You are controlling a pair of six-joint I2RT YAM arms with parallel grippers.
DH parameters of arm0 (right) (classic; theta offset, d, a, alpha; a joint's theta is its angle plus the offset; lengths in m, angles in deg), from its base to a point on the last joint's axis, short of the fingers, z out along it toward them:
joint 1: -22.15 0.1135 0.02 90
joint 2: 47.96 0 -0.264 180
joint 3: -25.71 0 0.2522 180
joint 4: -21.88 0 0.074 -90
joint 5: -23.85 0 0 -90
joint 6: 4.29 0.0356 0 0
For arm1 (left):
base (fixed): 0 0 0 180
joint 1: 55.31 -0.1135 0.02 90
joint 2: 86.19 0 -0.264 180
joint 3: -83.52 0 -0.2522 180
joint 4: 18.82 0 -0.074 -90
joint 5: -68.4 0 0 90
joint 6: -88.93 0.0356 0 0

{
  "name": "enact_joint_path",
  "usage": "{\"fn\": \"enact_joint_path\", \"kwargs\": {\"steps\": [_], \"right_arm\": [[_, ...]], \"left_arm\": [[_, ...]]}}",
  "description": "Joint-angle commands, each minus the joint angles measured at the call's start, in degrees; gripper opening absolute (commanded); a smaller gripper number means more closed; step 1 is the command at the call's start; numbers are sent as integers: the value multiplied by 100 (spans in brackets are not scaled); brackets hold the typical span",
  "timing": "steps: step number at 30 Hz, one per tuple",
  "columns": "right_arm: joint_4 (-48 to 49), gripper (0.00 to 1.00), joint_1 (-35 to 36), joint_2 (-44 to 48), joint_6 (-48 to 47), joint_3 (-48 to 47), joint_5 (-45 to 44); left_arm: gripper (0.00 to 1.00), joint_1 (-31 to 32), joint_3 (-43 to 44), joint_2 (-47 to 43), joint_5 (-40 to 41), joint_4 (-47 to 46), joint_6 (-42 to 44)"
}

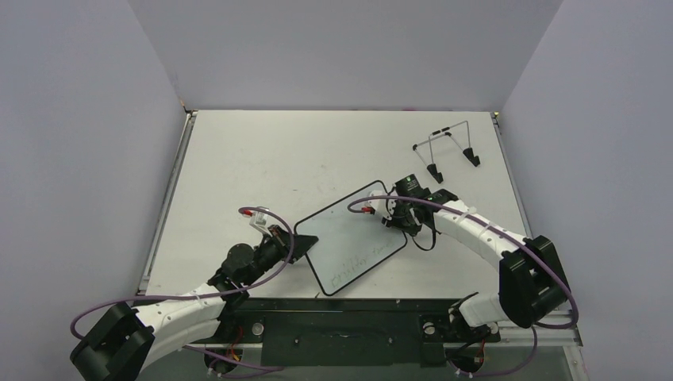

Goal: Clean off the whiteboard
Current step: Erase the whiteboard at the center of the board.

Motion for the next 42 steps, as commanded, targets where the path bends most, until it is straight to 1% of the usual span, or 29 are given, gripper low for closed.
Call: {"fn": "enact_joint_path", "kwargs": {"steps": [1,3,4,5,6,7,9,10,12,13,15,16,17,18,20,21,23,24,25,27,28,29,31,34,36,37,39,40,42], "right_arm": [[-468,0,557,89,-508,47,838],[-430,0,864,-49,-483,21,577],[-272,0,890,-152,-312,-3,428],[-142,0,896,-173,-209,7,24],[224,0,866,-145,44,79,-236],[387,0,712,-74,176,101,-676],[640,0,371,-23,507,69,-799],[606,0,239,-13,522,84,-744],[389,0,245,17,320,109,-450],[259,0,290,28,104,99,-16],[-239,0,561,33,-245,48,525],[-261,0,768,28,-298,50,531],[-162,0,824,-18,-224,57,422],[-60,0,842,-51,-139,55,68],[221,0,709,-207,114,52,-411],[207,0,650,-224,131,40,-444],[-139,0,568,-237,-140,42,-94],[-348,0,610,-273,-446,34,306],[-616,0,782,-292,-522,22,389],[-461,0,910,-327,-435,35,115],[-278,0,878,-346,-230,40,-222],[-149,0,768,-346,-120,47,-638],[183,0,503,-253,138,75,-891],[325,0,363,9,220,192,-722],[185,0,448,-7,117,178,-493],[91,0,497,-27,45,173,-240],[-202,0,818,-77,-237,193,143],[-360,0,1063,-86,-398,211,229],[-443,0,1301,-102,-491,211,337]], "left_arm": [[0,-31,172,-129,-113,-804,-58],[0,-33,179,-125,-126,-793,-65],[0,-37,182,-150,-126,-766,-67],[0,-42,177,-197,-120,-745,-67],[0,-41,172,-220,-110,-697,-63],[0,-43,157,-261,-82,-676,-60],[0,-43,152,-260,-67,-649,-51],[0,-50,170,-243,-66,-662,-51],[0,-56,216,-158,-93,-710,-42],[0,-57,235,-85,-133,-735,-46],[0,-52,271,-1,-188,-802,-61],[0,-50,268,14,-199,-830,-77],[0,-50,270,17,-202,-837,-81],[0,-56,254,6,-189,-833,-91],[0,-51,199,-103,-133,-795,-95],[0,-55,183,-129,-108,-760,-94],[0,-58,136,-192,-52,-715,-75],[0,-58,138,-204,-37,-702,-63],[0,-58,145,-206,-38,-677,-57],[0,-70,176,-212,-64,-629,-40],[0,-73,180,-226,-82,-611,-34],[0,-73,181,-239,-87,-580,-33],[0,-73,166,-288,-73,-548,-33],[0,-69,147,-281,-53,-572,-33],[0,-73,154,-223,-76,-640,-46],[0,-73,166,-207,-96,-656,-57],[0,-72,177,-182,-110,-663,-66],[0,-75,187,-192,-110,-652,-67],[0,-70,189,-249,-97,-591,-61]]}}
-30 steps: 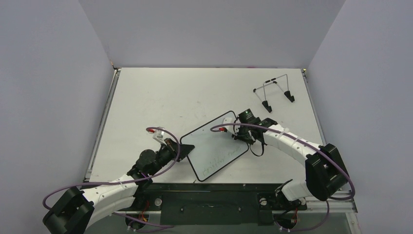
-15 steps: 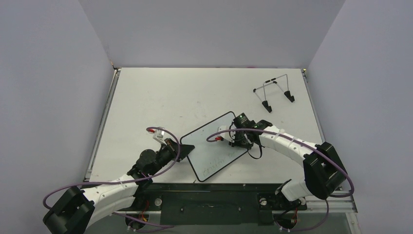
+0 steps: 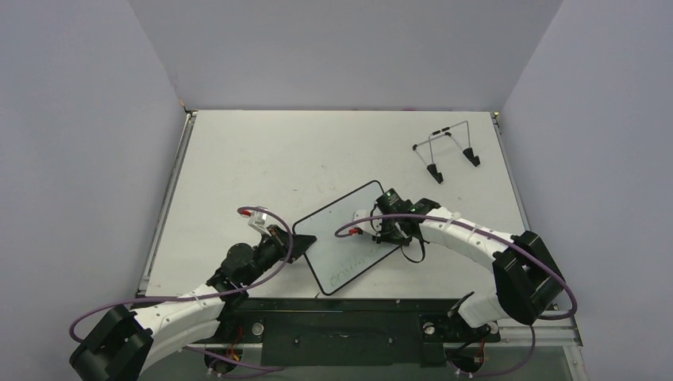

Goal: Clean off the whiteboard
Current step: Erase the whiteboard at the center of the board.

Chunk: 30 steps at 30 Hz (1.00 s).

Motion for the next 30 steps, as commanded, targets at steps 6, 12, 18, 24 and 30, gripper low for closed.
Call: {"fn": "enact_joint_path", "kwargs": {"steps": [6,12,18,24,30], "right_arm": [[538,0,274,98,333,107,-598],[184,0,77,3,222,80,-69],[-93,0,855,-181,-138,127,-222],[593,0,89,-70,495,80,-1172],[-177,0,503,25,-172,139,149]], "left_arm": [[0,-14,182,-299,-55,-622,-54],[0,-15,264,-113,-133,-708,-53],[0,-20,251,-159,-130,-689,-71],[0,-22,178,-273,-65,-615,-62],[0,-25,192,-88,-152,-826,-102]]}}
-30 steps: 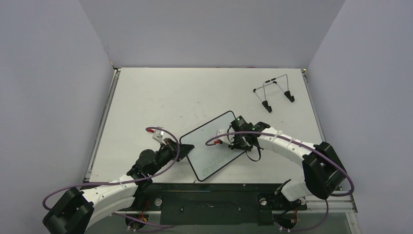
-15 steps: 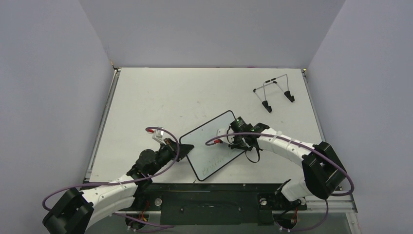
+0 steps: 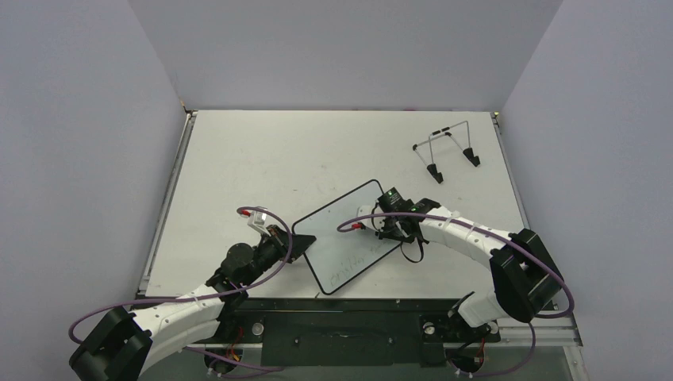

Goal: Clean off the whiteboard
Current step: Erase the whiteboard at the center of the board.

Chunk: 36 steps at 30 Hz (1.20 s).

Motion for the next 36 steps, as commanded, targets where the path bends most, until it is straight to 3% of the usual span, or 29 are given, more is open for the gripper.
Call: {"fn": "enact_joint_path", "kwargs": {"steps": [1,3,7,12,15,17,25,36], "right_arm": [[-433,0,585,76,-401,44,766],[-262,0,585,-8,-245,-6,396],[317,0,-73,157,148,-14,-52],[432,0,-811,1187,-268,256,1231],[358,0,-871,1731,-1112,448,2069],[329,0,-876,1789,-1592,483,2178],[52,0,-898,1004,-2910,251,1951],[316,0,-770,1134,-3537,1276,1252]], "left_arm": [[0,-9,186,2,-190,-964,-112],[0,-6,161,-47,-187,-946,-124],[0,-9,90,-237,-109,-807,-94],[0,-32,131,-170,-181,-805,-28],[0,-66,175,-94,-331,-772,1],[0,-86,220,-64,-400,-695,36],[0,-110,325,70,-500,-636,82],[0,-130,345,141,-585,-673,115]]}}
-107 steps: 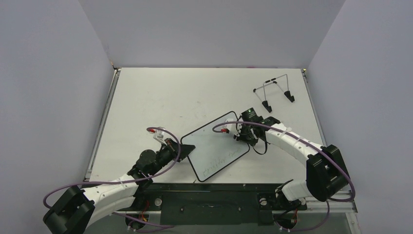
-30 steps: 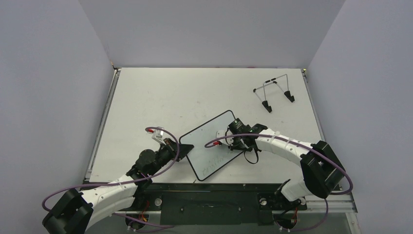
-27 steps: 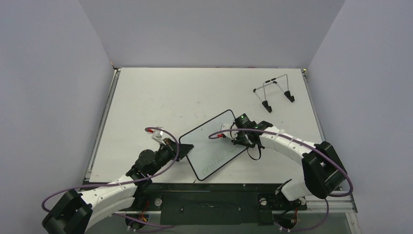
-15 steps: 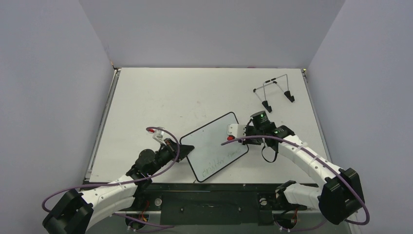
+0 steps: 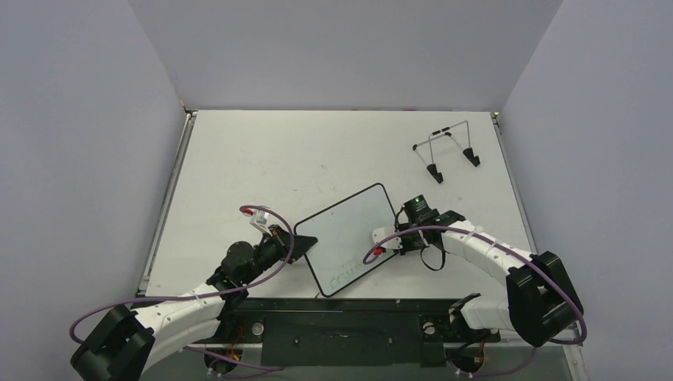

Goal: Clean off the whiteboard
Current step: Erase the whiteboard at the center of the board.

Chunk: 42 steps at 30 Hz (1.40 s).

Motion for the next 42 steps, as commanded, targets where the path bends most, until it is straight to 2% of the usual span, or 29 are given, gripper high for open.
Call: {"fn": "enact_joint_path", "kwargs": {"steps": [1,7,11,15,18,23,26,31,35,40,42], "right_arm": [[70,0,70,235,-438,382,-382],[906,0,89,399,179,185,-422],[1101,0,166,25,693,-400,-372],[1225,0,261,-239,854,-488,-649],[967,0,274,-163,661,-202,-574],[-90,0,313,82,-157,181,-384],[-222,0,330,125,-269,261,-386],[779,0,343,24,491,89,-797],[1393,0,302,-154,1416,-507,-931],[1516,0,292,-480,1369,-532,-1437],[1295,0,286,-454,1069,-302,-1312]], "left_arm": [[0,-22,298,4,-200,-628,71],[0,-30,304,58,-233,-656,71],[0,-30,337,125,-267,-673,63],[0,-40,328,138,-282,-717,34],[0,-37,301,100,-278,-723,34],[0,-46,269,70,-287,-750,45],[0,-56,227,69,-288,-792,31],[0,-58,214,36,-293,-779,19],[0,-67,229,23,-307,-748,20],[0,-72,253,38,-328,-736,18],[0,-79,247,36,-332,-741,26]]}}
